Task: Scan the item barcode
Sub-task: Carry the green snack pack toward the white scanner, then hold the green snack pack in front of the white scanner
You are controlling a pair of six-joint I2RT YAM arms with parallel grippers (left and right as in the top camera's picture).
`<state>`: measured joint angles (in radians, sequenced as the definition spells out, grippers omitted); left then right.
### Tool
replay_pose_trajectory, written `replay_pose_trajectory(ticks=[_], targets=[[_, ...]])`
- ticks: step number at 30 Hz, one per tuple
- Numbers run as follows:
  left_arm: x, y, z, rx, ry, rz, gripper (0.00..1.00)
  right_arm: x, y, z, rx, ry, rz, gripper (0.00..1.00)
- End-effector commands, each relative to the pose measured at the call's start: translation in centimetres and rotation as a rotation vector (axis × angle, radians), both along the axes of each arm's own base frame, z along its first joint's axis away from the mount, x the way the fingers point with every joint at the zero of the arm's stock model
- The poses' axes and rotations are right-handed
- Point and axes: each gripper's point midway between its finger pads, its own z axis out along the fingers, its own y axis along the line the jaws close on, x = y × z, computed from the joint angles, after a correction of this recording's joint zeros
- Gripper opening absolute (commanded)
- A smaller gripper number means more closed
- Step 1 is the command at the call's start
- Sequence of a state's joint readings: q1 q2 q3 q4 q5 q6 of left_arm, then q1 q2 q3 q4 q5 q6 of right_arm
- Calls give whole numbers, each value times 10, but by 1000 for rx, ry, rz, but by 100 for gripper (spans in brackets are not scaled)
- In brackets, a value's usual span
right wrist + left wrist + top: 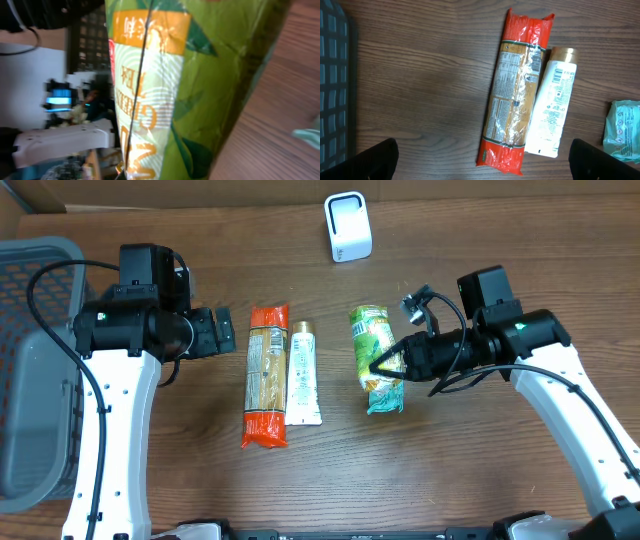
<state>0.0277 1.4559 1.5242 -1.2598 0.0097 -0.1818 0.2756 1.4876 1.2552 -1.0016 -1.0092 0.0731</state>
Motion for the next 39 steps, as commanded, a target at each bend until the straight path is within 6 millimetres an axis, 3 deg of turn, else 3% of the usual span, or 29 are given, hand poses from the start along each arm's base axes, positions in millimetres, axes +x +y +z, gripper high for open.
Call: replay_pose_trajectory(ticks=[1,7,15,18,24,29,34,39], targets=[[-1,2,-1,9,1,12,99,18,-5,37,-87,-197,-43,3],[-1,2,-1,9,1,12,100,48,-31,49,-344,-290,-203,3],[-1,2,-1,9,1,12,100,88,-44,61,-585,-386,-328,3],[-1,2,-1,9,1,12,100,109,-48,56,-649,-402,-363,3],[-1,2,-1,9,1,12,100,157,-58,22,-840,-452,-421,4],[-1,2,-1,9,1,12,100,202,-66,16,-1051,-659,-479,4],[-1,2,-1,9,1,12,100,242,-54,27,-1133,-892,-444,4],[-1,2,-1,9,1,12,100,283,-45,25,-1229,-1090,-387,4]])
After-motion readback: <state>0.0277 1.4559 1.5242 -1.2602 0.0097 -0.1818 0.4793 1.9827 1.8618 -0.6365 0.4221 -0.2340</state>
